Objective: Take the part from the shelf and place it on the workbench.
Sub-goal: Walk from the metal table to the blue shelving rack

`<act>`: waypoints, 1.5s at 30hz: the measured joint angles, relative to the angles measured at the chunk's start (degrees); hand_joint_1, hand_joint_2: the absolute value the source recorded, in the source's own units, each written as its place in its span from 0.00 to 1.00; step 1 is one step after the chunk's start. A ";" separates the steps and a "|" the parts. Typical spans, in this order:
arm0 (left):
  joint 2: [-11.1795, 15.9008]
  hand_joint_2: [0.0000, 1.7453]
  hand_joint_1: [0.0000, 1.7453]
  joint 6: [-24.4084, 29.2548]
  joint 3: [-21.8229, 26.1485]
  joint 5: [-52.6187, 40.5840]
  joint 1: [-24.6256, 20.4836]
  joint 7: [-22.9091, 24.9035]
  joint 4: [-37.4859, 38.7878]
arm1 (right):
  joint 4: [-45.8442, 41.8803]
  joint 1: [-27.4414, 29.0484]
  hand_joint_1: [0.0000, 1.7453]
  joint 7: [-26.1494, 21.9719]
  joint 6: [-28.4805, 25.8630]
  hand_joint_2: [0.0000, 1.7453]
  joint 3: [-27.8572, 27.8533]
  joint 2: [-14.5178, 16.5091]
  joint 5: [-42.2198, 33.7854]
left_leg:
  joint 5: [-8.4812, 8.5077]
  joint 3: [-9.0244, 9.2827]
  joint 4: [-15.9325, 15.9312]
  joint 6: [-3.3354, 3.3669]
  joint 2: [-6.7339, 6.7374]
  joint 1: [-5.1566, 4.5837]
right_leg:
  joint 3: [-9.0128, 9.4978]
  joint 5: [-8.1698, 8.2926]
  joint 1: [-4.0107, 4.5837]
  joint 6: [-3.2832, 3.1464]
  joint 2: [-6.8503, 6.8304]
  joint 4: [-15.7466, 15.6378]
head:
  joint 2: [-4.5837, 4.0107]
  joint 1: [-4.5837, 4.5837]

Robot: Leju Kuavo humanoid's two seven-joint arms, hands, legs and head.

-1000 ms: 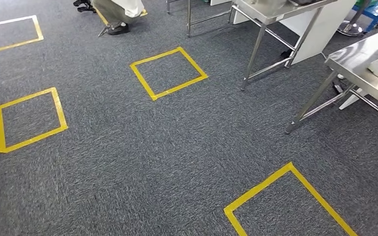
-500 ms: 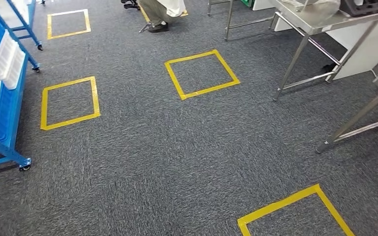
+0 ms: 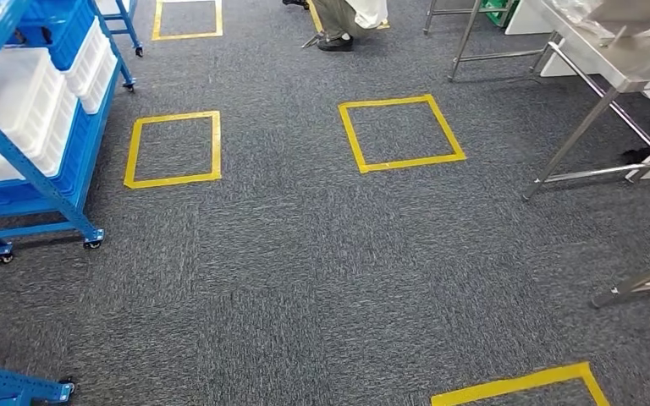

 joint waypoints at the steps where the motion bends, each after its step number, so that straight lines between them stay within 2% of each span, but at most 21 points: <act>1: -0.01 0.00 0.00 -0.25 0.15 -0.01 0.22 0.98 0.00 | -0.01 0.16 0.00 -0.09 -0.17 0.00 0.24 0.08 0.20 | 0.06 -0.11 0.01 0.12 -0.78 -0.13 | -1.80 -1.07 0.01 -0.11 0.26 3.44 | 0.00 0.00; 3: -0.02 0.00 0.00 -0.79 0.52 -0.05 0.81 2.63 0.00 | -0.01 0.36 0.00 -0.02 -0.42 0.00 0.68 0.15 0.42 | 0.13 -0.14 0.05 0.21 -2.52 -0.35 | -2.73 0.31 0.04 -0.53 0.53 4.46 | 0.00 0.00; 6: -0.15 0.00 0.00 -1.36 0.70 -0.39 1.28 4.03 0.00 | -0.07 0.50 0.00 0.53 -0.73 0.00 0.92 0.16 0.15 | 0.23 -0.02 0.15 -0.02 -5.03 -0.40 | 1.82 6.70 0.25 -1.54 3.63 -6.58 | 0.00 0.00; 8: -0.34 0.00 0.00 -1.45 0.70 -0.67 1.30 4.45 0.00 | -0.16 0.53 0.00 0.79 -0.91 0.00 0.93 0.17 -0.14 | 0.35 -0.27 0.18 -0.58 -6.35 -0.33 | 3.39 7.94 0.46 -1.87 5.39 -10.54 | 0.00 0.00; 10: -0.44 0.00 0.00 -1.47 0.70 -0.78 1.52 4.77 0.00 | -0.27 0.32 0.00 1.09 -0.91 0.00 0.94 0.17 -0.42 | 0.55 -0.57 0.06 -1.36 -7.43 -0.20 | 3.59 8.04 0.55 -2.16 4.50 -11.10 | 0.00 -0.01; 12: -0.49 0.00 0.00 -1.43 0.71 -0.81 1.78 5.11 0.00 | -0.33 0.30 0.00 1.30 -0.76 0.00 0.94 0.17 -0.63 | -0.47 -1.29 1.39 -1.79 -5.44 -0.24 | 3.97 8.48 0.47 -2.78 2.94 -11.90 | 0.00 -0.01; 14: -0.49 0.00 0.00 -1.38 0.70 -0.83 1.66 5.27 0.00 | -0.33 0.70 0.00 1.36 -0.63 0.00 0.95 0.04 -0.67 | -3.95 -3.73 6.79 -2.02 -1.76 -0.31 | 4.18 8.70 0.55 -3.30 0.98 -12.45 | 0.00 -0.02; 17: -0.49 0.00 0.00 -1.33 0.70 -0.81 1.56 4.97 0.00 | -0.32 1.08 0.00 1.83 -0.32 0.00 0.95 -0.58 -0.67 | -7.86 -7.68 15.87 -2.71 0.02 -0.10 | 4.09 8.53 0.81 -3.53 -1.94 -12.33 | 0.00 -0.02; 19: -0.49 0.00 0.00 -1.24 0.72 -0.79 1.70 4.05 0.00 | -0.33 1.05 0.00 2.88 -0.04 0.00 0.95 -0.85 -0.65 | -5.67 -5.82 13.04 -2.99 0.71 0.07 | 4.13 8.28 0.81 -3.35 -3.62 -12.11 | 0.00 -0.02; 22: -0.66 0.00 0.00 -1.02 0.72 -0.77 1.48 2.45 0.00 | -0.33 1.07 0.00 4.01 0.19 0.00 0.95 -0.90 -0.55 | -1.52 0.07 2.48 -2.42 4.01 -0.12 | 4.37 7.51 1.09 -2.60 -5.68 -11.43 | 0.00 -0.02; 25: -1.13 0.00 0.00 -0.91 0.70 -0.91 1.37 1.40 0.00 | -0.43 0.71 0.00 3.56 0.05 0.00 0.94 -0.90 -0.49 | -1.04 0.61 0.57 -1.14 3.71 -0.42 | 4.70 7.22 1.29 -1.78 -7.21 -11.23 | 0.00 -0.02; 28: -1.55 0.00 0.00 -0.87 0.68 -1.14 1.37 0.94 0.00 | -0.66 0.48 0.00 2.49 -0.11 0.00 0.95 -0.63 -0.49 | -0.43 0.79 -0.17 -0.03 1.98 -0.21 | 3.96 5.06 0.69 -0.90 -4.16 -8.69 | 0.00 -0.02; 30: -1.73 0.00 0.00 -0.84 0.67 -1.15 1.10 0.72 0.00 | -0.74 0.70 0.00 1.92 -0.22 0.00 0.95 -0.26 -0.49 | -0.11 0.70 -0.33 0.42 0.72 -0.18 | 0.82 1.28 0.45 -0.63 -0.75 -1.89 | 0.00 -0.01; 32: -1.81 0.00 0.00 -0.86 0.66 -1.15 0.98 0.59 0.00 | -0.77 0.88 0.00 1.10 -0.35 0.00 0.95 -0.03 -0.49 | 0.03 0.55 -0.30 0.50 -0.87 -0.25 | -2.35 -0.79 0.41 -0.53 0.17 4.48 | 0.00 -0.01; 33: -1.81 0.00 0.00 -0.88 0.67 -1.16 1.04 0.59 0.00 | -0.77 0.93 0.00 0.64 -0.42 0.00 0.95 0.02 -0.49 | 0.07 0.55 -0.27 0.45 -1.73 -0.26 | -2.78 -0.17 0.39 -0.55 0.30 5.04 | 0.00 -0.01; 35: -1.80 0.00 0.00 -0.92 0.67 -1.20 1.13 0.70 0.00 | -0.78 0.97 0.00 -0.09 -0.56 0.00 0.95 0.06 -0.45 | 0.17 0.64 -0.20 0.24 -3.51 -0.25 | -0.60 3.92 0.27 -0.79 1.18 -0.36 | 0.00 0.00; 37: -1.80 0.00 0.00 -0.99 0.66 -1.24 1.06 0.86 0.00 | -0.79 1.01 0.00 -0.26 -0.67 0.00 0.94 0.06 -0.39 | 0.24 0.49 0.00 -0.25 -5.11 -0.33 | 2.48 7.25 0.10 -1.13 4.01 -7.78 | -0.01 -0.01; 39: -1.78 0.00 0.00 -1.07 0.66 -1.24 1.03 1.03 0.00 | -0.79 0.84 0.00 -0.02 -0.71 0.00 0.95 0.06 -0.30 | 0.43 0.09 0.06 -1.02 -6.36 -0.28 | 3.47 7.85 0.20 -1.48 5.43 -10.48 | -0.01 -0.01; 40: -1.77 0.00 0.00 -1.08 0.66 -1.24 1.12 1.11 0.00 | -0.79 0.67 0.00 0.10 -0.72 0.00 0.95 0.06 -0.22 | 0.60 -0.18 -0.05 -1.45 -7.01 -0.21 | 3.45 7.96 0.30 -1.73 4.81 -10.60 | -0.01 -0.02; 42: -1.74 0.00 0.00 -1.08 0.66 -1.24 1.34 1.24 0.00 | -0.79 0.46 0.00 0.24 -0.72 0.00 0.95 0.05 -0.08 | 0.26 -0.70 0.48 -2.03 -5.86 -0.16 | 3.54 8.34 0.26 -2.56 3.30 -11.00 | 0.00 -0.02; 45: -1.69 0.00 0.00 -1.10 0.66 -1.23 1.23 1.33 0.00 | -0.79 0.86 0.00 0.69 -0.64 0.00 0.95 -0.19 0.22 | -4.43 -4.20 8.15 -2.35 -0.68 -0.30 | 3.60 8.56 0.42 -3.52 0.52 -11.45 | 0.00 -0.03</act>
